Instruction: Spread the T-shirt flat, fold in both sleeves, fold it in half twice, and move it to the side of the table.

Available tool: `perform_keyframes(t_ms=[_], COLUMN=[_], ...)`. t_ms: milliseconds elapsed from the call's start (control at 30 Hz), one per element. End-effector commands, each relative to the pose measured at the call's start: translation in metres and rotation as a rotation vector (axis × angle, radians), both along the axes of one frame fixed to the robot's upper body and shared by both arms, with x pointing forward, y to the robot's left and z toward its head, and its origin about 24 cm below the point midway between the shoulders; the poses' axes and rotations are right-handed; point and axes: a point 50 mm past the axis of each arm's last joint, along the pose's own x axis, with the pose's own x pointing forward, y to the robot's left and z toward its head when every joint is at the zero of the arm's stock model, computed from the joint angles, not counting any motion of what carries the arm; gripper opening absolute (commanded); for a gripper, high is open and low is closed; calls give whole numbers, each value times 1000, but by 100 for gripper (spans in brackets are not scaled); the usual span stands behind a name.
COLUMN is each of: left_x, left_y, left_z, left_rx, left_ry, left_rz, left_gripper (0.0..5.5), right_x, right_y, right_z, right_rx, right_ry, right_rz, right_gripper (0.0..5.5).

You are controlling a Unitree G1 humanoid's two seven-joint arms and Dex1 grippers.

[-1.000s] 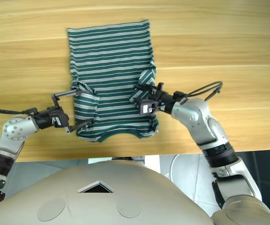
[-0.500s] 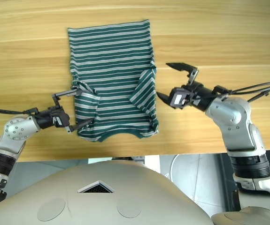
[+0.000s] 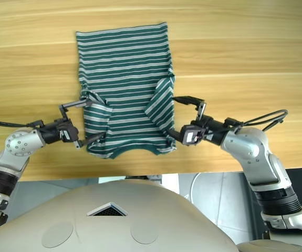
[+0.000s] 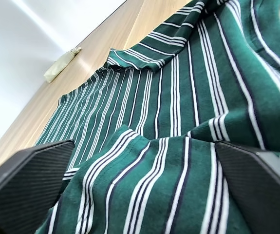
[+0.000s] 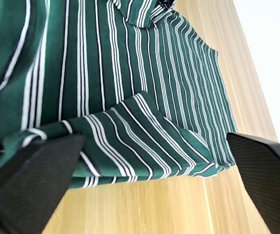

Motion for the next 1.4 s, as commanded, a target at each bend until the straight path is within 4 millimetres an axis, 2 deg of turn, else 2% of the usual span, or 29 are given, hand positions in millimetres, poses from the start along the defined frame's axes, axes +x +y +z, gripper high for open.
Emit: perform_keyframes(t_ms=[33,200,433,800,1067,1167,1300,1400], left_x=[-7,-6,-4,6,6,10,26,26], left_y=[3,3,11,28,25,24,25,17], left_z=[-16,-10,-4,11,16,23,42,52], left_rx=[80,72,80,86,59,24,-46,-116], left_ry=[83,69,47,-23,-39,-66,-144,-157], left_rz=[-9,-13,13,74,58,67,112,70], left_gripper=[540,540,540,540,540,540,540,540], right_x=[-3,-7,-9,-9,-9,-8,-8,-8], right_y=[3,11,15,13,16,16,17,17], right_z=[-2,-16,-21,-10,-6,-5,-4,-3], right_rx=[-13,-33,-33,9,40,44,53,62], right_ry=[23,71,90,64,55,55,54,51], right_rz=[31,66,86,90,95,94,99,100], right_gripper=[537,537,537,537,537,537,537,537])
